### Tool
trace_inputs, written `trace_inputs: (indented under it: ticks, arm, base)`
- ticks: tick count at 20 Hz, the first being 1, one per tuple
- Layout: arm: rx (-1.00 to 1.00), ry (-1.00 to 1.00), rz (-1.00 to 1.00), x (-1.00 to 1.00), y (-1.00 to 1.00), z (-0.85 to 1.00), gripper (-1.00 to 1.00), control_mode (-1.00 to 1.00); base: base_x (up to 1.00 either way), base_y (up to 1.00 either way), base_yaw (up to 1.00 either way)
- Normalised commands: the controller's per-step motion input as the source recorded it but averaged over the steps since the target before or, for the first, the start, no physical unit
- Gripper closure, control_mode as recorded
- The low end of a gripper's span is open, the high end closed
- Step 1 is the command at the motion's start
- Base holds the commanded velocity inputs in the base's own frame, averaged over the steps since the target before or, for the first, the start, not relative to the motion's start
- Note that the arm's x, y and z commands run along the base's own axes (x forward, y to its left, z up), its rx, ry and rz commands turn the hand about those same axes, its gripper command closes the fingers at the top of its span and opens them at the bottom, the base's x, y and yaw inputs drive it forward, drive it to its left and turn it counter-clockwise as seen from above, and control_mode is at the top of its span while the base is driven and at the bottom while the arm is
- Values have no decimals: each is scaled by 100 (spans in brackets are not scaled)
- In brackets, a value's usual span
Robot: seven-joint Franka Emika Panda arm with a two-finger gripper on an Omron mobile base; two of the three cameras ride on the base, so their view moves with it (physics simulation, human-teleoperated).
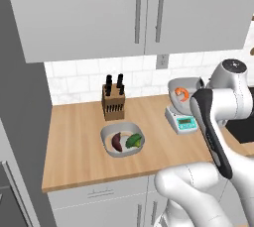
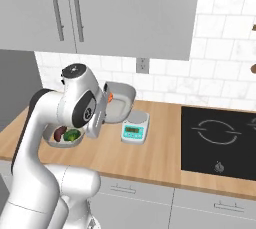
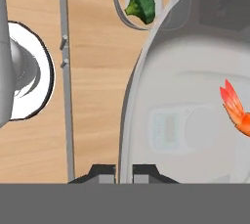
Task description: Take the meat container that has the shrimp and place it on the second highest rack of the freezer. Then take the vegetable container that has the potato and broccoli and place it on the highest rack of the freezer.
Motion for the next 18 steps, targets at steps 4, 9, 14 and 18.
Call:
trace_inputs:
  ticks: [4, 9, 14, 18]
  arm:
    - [0, 0, 0, 0, 0, 0, 100, 100]
    - [0, 0, 0, 0, 0, 0, 100, 100]
    - [0, 0, 0, 0, 0, 0, 100, 100]
    - [0, 0, 0, 0, 0, 0, 100, 100]
  base:
    - [-54, -14, 3]
    - [-100, -75, 16]
    - [-72, -55, 57]
    - [-17, -21, 94]
